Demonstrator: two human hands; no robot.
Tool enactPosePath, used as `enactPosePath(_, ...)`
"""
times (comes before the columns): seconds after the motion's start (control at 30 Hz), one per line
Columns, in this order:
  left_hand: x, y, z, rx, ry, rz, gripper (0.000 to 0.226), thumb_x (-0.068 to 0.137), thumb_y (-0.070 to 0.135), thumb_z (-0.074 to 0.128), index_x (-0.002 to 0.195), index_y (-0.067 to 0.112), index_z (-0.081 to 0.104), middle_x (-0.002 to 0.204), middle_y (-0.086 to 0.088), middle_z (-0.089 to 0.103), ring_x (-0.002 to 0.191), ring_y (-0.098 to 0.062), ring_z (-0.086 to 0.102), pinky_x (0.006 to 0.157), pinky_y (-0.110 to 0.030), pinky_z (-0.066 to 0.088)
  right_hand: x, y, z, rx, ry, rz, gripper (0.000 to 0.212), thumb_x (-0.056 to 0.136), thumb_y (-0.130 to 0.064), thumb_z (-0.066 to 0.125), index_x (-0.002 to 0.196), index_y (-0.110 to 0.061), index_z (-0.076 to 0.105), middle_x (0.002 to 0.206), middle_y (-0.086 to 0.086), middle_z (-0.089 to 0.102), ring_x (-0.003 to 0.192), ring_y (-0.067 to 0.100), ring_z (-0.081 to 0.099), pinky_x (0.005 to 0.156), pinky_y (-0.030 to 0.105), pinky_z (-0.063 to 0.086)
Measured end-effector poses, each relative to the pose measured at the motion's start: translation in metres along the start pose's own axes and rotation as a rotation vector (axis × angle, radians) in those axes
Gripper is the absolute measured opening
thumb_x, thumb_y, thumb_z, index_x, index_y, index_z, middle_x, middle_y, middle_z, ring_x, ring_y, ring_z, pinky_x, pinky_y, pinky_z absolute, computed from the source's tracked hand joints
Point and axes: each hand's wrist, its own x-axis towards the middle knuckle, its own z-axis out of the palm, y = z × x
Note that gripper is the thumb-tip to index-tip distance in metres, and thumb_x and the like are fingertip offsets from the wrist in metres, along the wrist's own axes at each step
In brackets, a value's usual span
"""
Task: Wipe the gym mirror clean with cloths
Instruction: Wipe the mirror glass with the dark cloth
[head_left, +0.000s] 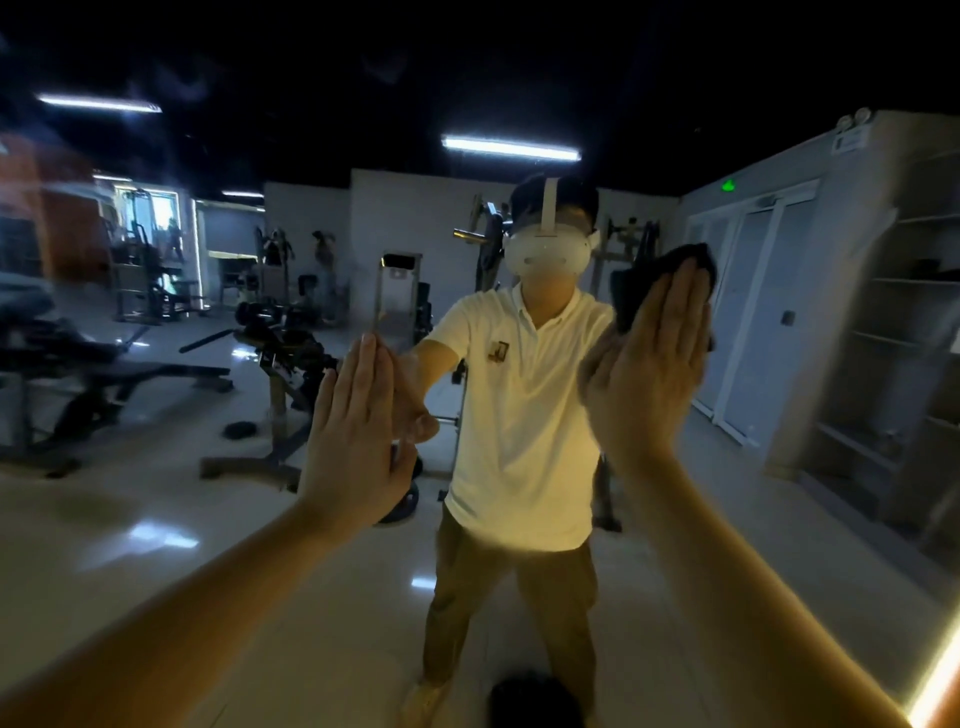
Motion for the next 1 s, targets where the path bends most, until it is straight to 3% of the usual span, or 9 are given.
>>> enactPosePath(0.1, -0.001, -0.009, -0.004, 0.040, -0.014, 0.033, 0.087, 0.093, 0.039, 0.039, 0.164, 0.000, 0.007, 0.172, -0.019, 0.005, 0.160, -0.032, 0.006, 0.128, -0.056, 0.017, -0.045, -0.046, 0.024, 0.025, -0.039, -0.180, 0.067, 0.104, -0.014, 0.046, 0.161, -0.001, 0.014, 0.168, 0.019, 0.009, 0.158, 0.030, 0.004, 0.129, 0.046, 0.010)
enactPosePath(0.2, -0.001, -0.011, -0.008, 0.029, -0.026, 0.053, 0.081, 0.093, 0.033, 0.032, 0.164, 0.003, 0.007, 0.172, -0.018, 0.006, 0.160, -0.033, 0.007, 0.127, -0.058, 0.018, -0.103, -0.078, 0.041, 0.017, -0.259, -0.555, 0.063, 0.101, -0.017, 0.041, 0.160, -0.002, 0.024, 0.169, 0.019, 0.015, 0.158, 0.033, 0.008, 0.129, 0.048, 0.005)
enactPosePath(0.3, 0.000, -0.008, -0.010, -0.076, 0.012, 0.003, 0.071, 0.099, 0.029, 0.025, 0.163, 0.002, 0.015, 0.172, -0.017, 0.012, 0.159, -0.033, 0.013, 0.125, -0.062, 0.022, -0.153, -0.061, 0.042, -0.042, -0.540, -0.959, 0.060, 0.102, -0.022, 0.030, 0.160, -0.005, 0.028, 0.170, 0.014, 0.018, 0.159, 0.030, 0.004, 0.127, 0.046, -0.011)
enactPosePath(0.37, -0.003, -0.001, -0.009, -0.141, 0.054, -0.005, 0.071, 0.099, 0.022, 0.032, 0.164, 0.003, 0.012, 0.173, -0.015, 0.010, 0.160, -0.031, 0.010, 0.125, -0.062, 0.021, -0.161, -0.026, 0.032, -0.103, -0.572, -1.082, 0.058, 0.102, -0.022, 0.037, 0.158, -0.006, 0.035, 0.167, 0.012, 0.026, 0.158, 0.028, 0.012, 0.128, 0.046, -0.009)
enactPosePath(0.5, -0.008, 0.023, 0.005, -0.150, 0.068, 0.000, 0.080, 0.100, 0.030, 0.047, 0.164, 0.002, 0.008, 0.173, -0.016, 0.005, 0.161, -0.030, 0.005, 0.127, -0.059, 0.017, -0.112, 0.051, 0.001, -0.048, -0.368, -0.641, 0.047, 0.102, -0.004, 0.041, 0.148, -0.005, 0.050, 0.157, 0.016, 0.045, 0.152, 0.030, 0.031, 0.124, 0.052, 0.027)
enactPosePath(0.67, -0.008, 0.037, 0.019, -0.085, 0.068, -0.053, 0.087, 0.101, 0.043, 0.050, 0.163, -0.001, 0.007, 0.172, -0.022, 0.004, 0.160, -0.035, 0.002, 0.128, -0.055, 0.015, -0.044, 0.066, -0.020, -0.018, -0.079, -0.007, 0.061, 0.103, -0.018, 0.044, 0.157, 0.003, 0.027, 0.166, 0.022, 0.023, 0.157, 0.035, 0.015, 0.129, 0.047, 0.009)
enactPosePath(0.73, -0.009, 0.031, 0.018, -0.062, 0.048, -0.027, 0.086, 0.101, 0.042, 0.048, 0.163, -0.002, 0.007, 0.172, -0.022, 0.004, 0.160, -0.034, 0.002, 0.129, -0.053, 0.014, -0.053, 0.040, -0.005, 0.028, 0.018, 0.088, 0.066, 0.102, -0.012, 0.051, 0.159, 0.004, 0.023, 0.167, 0.023, 0.019, 0.158, 0.034, 0.011, 0.129, 0.048, 0.010)
enactPosePath(0.87, -0.009, 0.020, 0.015, -0.024, 0.006, 0.034, 0.083, 0.100, 0.038, 0.044, 0.163, -0.003, 0.007, 0.172, -0.022, 0.002, 0.160, -0.033, 0.000, 0.128, -0.054, 0.016, -0.111, -0.022, 0.037, 0.040, -0.068, -0.249, 0.063, 0.099, -0.005, 0.048, 0.158, -0.003, 0.025, 0.166, 0.019, 0.021, 0.159, 0.029, 0.007, 0.129, 0.045, 0.008)
enactPosePath(1.0, -0.011, 0.013, 0.013, 0.003, -0.025, 0.077, 0.076, 0.105, 0.042, 0.028, 0.163, -0.002, 0.007, 0.171, -0.023, 0.003, 0.160, -0.034, 0.002, 0.128, -0.053, 0.015, -0.177, -0.057, 0.039, 0.054, -0.471, -0.716, 0.058, 0.099, -0.013, 0.038, 0.156, -0.006, 0.035, 0.168, 0.013, 0.025, 0.159, 0.026, 0.004, 0.129, 0.045, 0.002)
